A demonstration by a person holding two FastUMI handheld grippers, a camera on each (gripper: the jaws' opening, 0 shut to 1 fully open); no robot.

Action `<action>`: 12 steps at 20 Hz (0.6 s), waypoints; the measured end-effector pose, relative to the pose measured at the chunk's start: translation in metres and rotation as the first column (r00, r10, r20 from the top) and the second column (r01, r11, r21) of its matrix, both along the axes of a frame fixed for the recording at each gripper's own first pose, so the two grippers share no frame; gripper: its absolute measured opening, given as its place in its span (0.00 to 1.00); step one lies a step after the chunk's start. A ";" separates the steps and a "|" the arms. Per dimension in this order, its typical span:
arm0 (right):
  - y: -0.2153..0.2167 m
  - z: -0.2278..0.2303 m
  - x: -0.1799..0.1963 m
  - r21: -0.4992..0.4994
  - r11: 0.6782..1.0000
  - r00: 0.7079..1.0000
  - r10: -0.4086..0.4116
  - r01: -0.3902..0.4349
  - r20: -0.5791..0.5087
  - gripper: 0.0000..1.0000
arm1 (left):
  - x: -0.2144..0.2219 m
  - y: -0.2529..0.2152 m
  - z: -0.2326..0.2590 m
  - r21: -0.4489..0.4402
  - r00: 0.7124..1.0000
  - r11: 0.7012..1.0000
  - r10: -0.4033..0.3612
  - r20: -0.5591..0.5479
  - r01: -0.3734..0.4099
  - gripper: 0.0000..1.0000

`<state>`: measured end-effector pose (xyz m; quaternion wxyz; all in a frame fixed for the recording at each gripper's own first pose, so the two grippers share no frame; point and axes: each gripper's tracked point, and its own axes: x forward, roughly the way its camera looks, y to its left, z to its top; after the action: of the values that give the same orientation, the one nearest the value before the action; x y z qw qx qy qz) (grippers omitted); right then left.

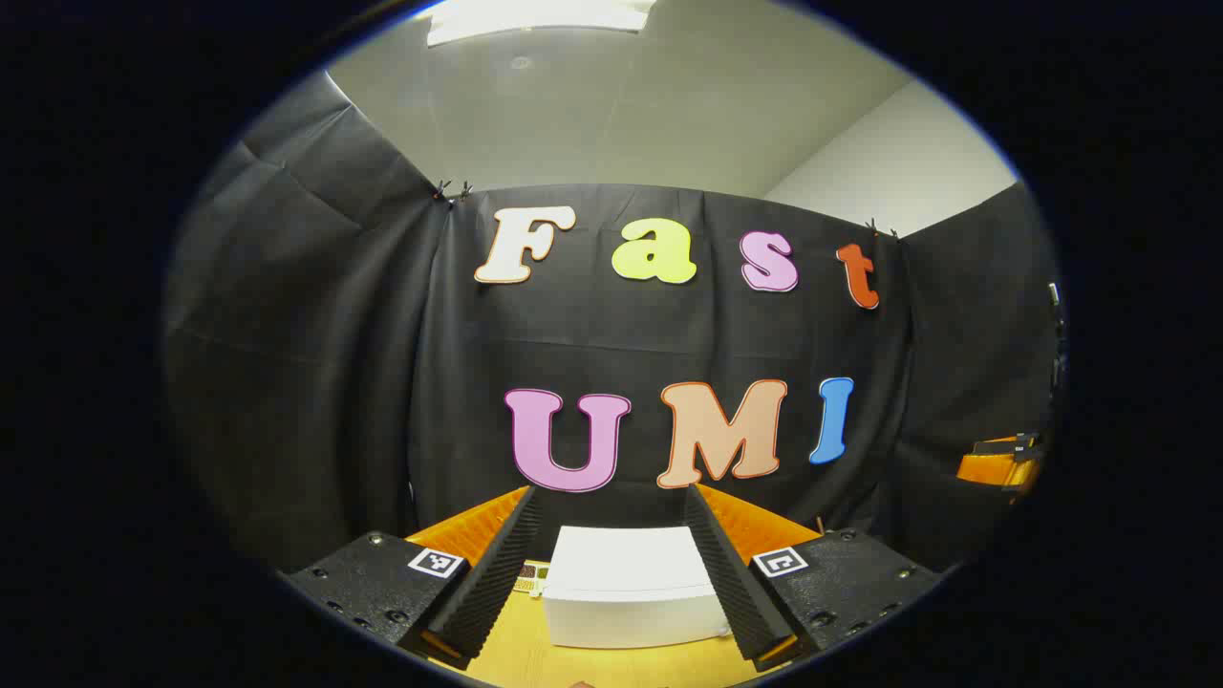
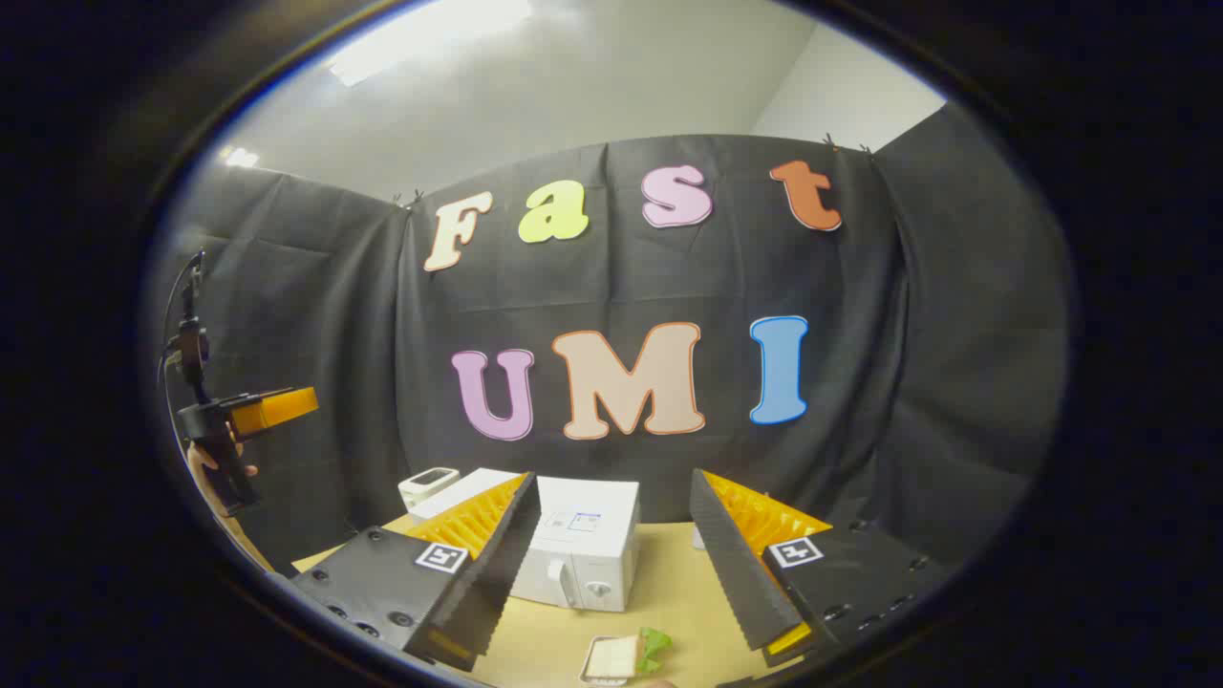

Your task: Open the microwave oven with the left hand, put the food in, and close the microwave oven.

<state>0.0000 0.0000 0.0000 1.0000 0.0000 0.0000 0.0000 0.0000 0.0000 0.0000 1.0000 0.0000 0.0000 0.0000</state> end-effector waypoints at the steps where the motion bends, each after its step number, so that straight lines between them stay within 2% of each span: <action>1: 0.000 0.000 0.000 0.003 1.000 1.000 0.012 -0.012 0.000 0.92 | 0.000 0.003 0.001 -0.002 1.000 1.000 0.006 0.005 -0.006 0.92; 3: 0.003 0.002 -0.001 0.027 0.999 0.999 0.032 -0.032 0.009 0.92 | 0.002 0.009 0.004 0.010 0.999 1.000 0.027 0.017 -0.027 0.94; 6: -0.008 0.006 -0.003 0.031 0.999 1.000 0.014 -0.015 0.016 0.92 | 0.003 0.011 0.005 0.020 0.999 0.999 0.042 0.033 -0.042 0.92; 7: -0.012 0.008 -0.005 0.028 1.000 1.000 0.002 -0.002 0.019 0.97 | 0.003 0.011 0.006 0.021 0.999 0.999 0.039 0.033 -0.040 0.91; 8: -0.014 0.010 -0.006 0.024 1.000 1.000 -0.006 0.006 0.021 0.92 | 0.003 0.009 0.005 0.022 0.999 0.999 0.037 0.032 -0.037 0.94; 9: -0.015 0.011 -0.007 0.021 1.000 1.000 -0.010 0.009 0.023 0.92 | 0.004 0.008 0.004 0.024 0.999 0.999 0.033 0.027 -0.034 0.94; 10: -0.016 0.012 -0.009 0.021 1.000 1.000 -0.012 0.012 0.025 0.97 | 0.004 0.008 0.003 0.026 0.999 0.999 0.031 0.024 -0.032 0.95; 11: -0.016 0.012 -0.010 0.019 1.000 1.000 -0.013 0.013 0.027 0.98 | 0.003 0.007 0.002 0.026 0.999 0.999 0.031 0.020 -0.031 0.91; 12: -0.017 0.013 -0.013 0.017 1.000 0.999 -0.012 0.012 0.029 0.98 | 0.003 0.005 -0.001 0.025 0.999 0.999 0.028 0.017 -0.029 0.92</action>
<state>-0.0125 -0.0167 0.0127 0.9998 0.0082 -0.0147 -0.0061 0.0026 0.0049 -0.0006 0.9998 0.0124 -0.0083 0.0142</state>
